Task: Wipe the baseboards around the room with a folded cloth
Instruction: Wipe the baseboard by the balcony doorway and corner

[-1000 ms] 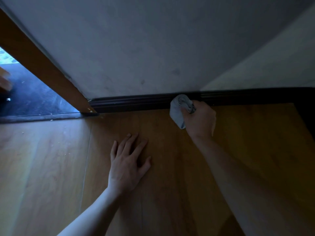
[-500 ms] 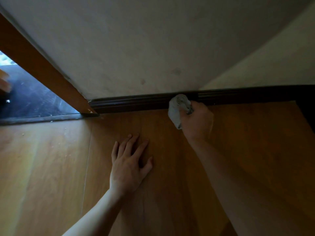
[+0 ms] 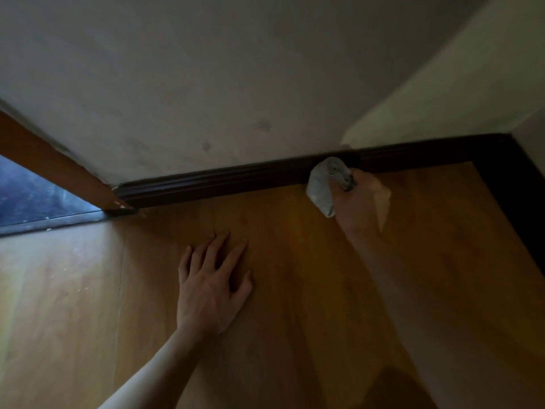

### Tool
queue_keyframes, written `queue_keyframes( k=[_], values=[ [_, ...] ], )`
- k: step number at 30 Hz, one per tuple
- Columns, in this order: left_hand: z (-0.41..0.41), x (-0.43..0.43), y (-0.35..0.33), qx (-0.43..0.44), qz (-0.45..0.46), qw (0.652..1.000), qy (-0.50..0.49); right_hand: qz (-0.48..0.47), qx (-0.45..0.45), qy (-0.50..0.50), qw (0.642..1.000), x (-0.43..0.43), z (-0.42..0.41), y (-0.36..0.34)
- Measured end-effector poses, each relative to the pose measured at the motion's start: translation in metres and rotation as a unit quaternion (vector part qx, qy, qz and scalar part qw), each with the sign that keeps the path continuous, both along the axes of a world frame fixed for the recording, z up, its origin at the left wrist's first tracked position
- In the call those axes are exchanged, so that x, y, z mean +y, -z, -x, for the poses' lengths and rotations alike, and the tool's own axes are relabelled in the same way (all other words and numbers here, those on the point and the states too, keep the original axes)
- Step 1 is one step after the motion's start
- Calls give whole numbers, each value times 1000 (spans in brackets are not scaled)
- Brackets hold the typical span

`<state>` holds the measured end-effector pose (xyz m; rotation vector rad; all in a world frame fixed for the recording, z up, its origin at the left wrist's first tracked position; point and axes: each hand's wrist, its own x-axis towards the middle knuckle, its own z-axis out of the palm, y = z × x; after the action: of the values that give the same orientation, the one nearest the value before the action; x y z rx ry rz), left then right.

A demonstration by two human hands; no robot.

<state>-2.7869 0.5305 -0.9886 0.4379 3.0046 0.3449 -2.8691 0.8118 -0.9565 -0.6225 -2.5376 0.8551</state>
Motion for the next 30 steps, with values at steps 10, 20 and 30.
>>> queue_keyframes(
  k=[10,20,30],
  values=[
    [0,5,-2,7,13,1000,-11,11,12,-20,1000,-3,1,0],
    [0,5,-3,6,20,1000,-10,4,15,-20,1000,5,0,2],
    [1,4,-2,-1,26,1000,-10,-8,14,3,1000,-1,-2,2]
  ],
)
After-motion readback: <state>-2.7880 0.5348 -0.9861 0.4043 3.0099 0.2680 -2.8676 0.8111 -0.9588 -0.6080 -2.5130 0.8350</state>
